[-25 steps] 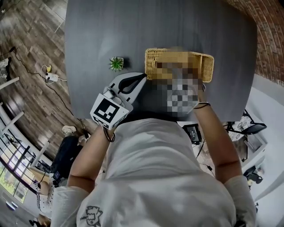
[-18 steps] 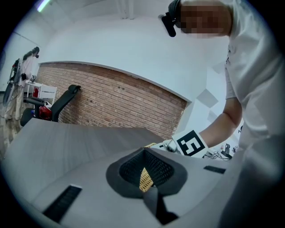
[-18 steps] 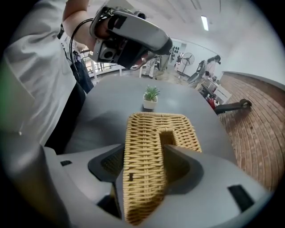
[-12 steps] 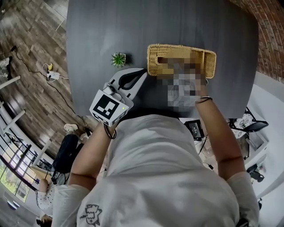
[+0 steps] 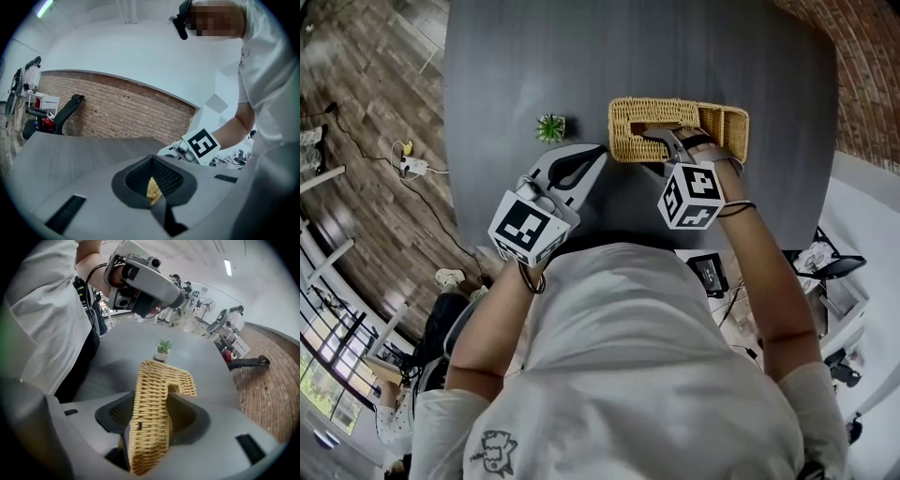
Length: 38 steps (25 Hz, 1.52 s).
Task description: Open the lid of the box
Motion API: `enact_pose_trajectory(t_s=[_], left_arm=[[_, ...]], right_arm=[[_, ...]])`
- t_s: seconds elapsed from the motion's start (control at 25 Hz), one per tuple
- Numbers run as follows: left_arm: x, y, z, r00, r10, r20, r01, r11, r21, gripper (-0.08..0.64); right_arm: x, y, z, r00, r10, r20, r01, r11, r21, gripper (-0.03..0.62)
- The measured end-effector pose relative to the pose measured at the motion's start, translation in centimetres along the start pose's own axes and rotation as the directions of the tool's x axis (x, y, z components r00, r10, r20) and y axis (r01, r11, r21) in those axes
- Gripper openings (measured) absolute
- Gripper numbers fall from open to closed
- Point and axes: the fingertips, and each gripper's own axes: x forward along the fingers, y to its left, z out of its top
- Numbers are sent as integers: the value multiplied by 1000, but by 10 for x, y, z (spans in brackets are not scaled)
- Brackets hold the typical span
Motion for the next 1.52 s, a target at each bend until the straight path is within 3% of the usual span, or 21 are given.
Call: enact_pose_trajectory(t_s=[0.4,0.8,1.28,1.52], left_arm=[[-7,4,22,999,27,43,-28,999,21,11],[-3,15,51,996,49,69,-54,995,78,11],[2,43,78,992,83,98,-92,991,92,11],[6,51,80,992,89,93,-98,991,93,11]], right_arm=[[-36,-24,15,996,-89,7,89,993,-80,108],[-60,-71,22,983,-183,15,184,977,-105,43],[-65,-113,23,992,-126,9,126,987,-102,64],[-57,-139,18,990,-138,-15,136,987,-86,100]])
